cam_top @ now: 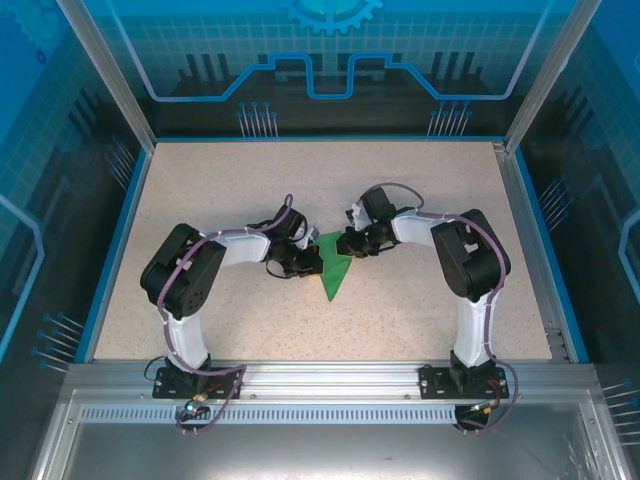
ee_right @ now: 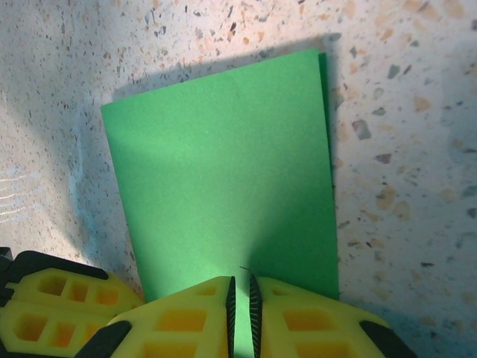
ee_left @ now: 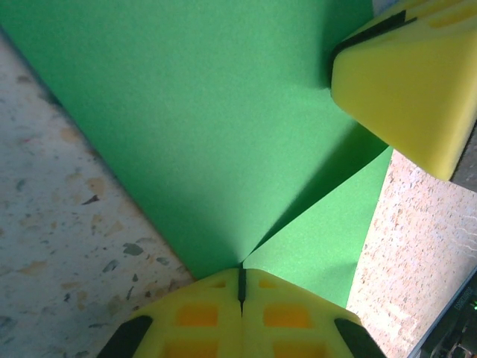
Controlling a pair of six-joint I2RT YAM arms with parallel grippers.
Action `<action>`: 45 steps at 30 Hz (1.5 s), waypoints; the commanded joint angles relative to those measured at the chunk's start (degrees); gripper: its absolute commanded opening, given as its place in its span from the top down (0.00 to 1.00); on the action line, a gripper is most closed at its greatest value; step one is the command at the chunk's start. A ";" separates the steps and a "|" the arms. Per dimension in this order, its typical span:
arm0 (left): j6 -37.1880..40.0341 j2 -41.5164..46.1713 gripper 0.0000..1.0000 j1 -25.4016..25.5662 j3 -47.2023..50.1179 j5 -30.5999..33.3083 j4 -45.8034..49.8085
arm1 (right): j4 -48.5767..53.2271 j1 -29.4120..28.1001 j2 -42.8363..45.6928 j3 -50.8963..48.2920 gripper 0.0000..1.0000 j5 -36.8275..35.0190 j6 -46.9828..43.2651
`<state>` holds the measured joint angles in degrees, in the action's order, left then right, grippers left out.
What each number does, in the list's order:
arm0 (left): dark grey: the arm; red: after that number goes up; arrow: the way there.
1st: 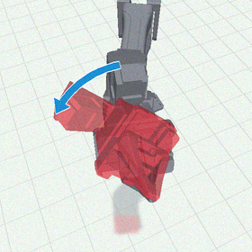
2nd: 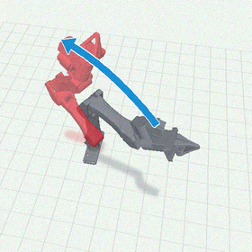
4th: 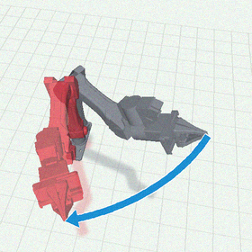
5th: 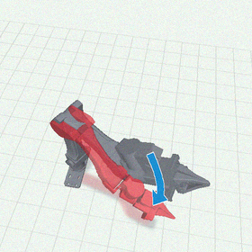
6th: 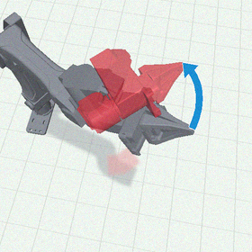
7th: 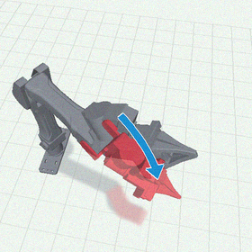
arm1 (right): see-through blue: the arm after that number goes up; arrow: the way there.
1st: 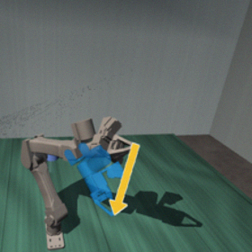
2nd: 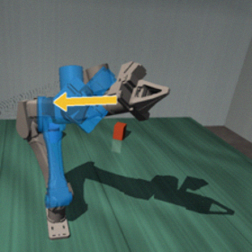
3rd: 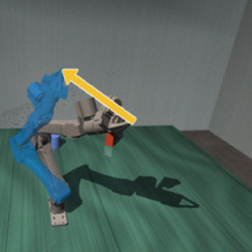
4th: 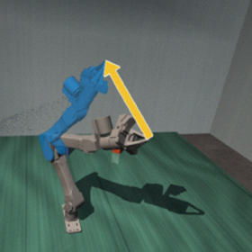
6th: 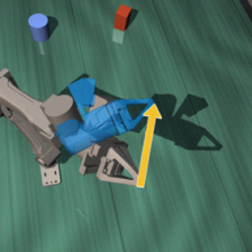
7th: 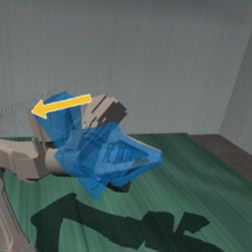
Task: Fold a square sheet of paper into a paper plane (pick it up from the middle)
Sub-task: Third fold the triangle at the center of the table.
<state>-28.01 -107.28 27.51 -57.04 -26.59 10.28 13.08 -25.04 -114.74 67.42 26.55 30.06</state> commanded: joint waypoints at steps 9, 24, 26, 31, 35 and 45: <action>1.90 2.35 1.00 -0.62 -1.68 0.71 4.61 | 5.29 0.21 0.66 -0.63 0.84 -2.47 -2.25; 2.73 -0.42 1.00 -0.62 -2.90 0.44 5.71 | 5.38 0.17 0.90 -0.53 0.84 -2.38 -2.50; 3.21 -1.01 1.00 -0.68 -3.13 0.86 6.24 | 5.30 0.17 1.09 -0.53 0.83 -2.40 -2.46; 4.27 -2.83 1.00 -0.59 -3.55 1.41 7.10 | 4.60 0.21 1.95 -0.36 0.79 -1.61 -2.25; 4.97 -3.96 1.00 -0.55 -4.04 1.84 7.52 | 4.23 0.16 2.87 -0.09 0.78 -1.23 -2.20; 7.53 -6.49 1.00 0.13 -5.95 2.64 10.49 | 3.97 -0.06 6.90 -1.23 0.76 -1.86 -2.23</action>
<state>-22.94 -110.59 27.20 -62.85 -26.92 17.06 15.68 -25.08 -110.43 67.11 25.23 28.42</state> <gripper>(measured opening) 0.047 0.242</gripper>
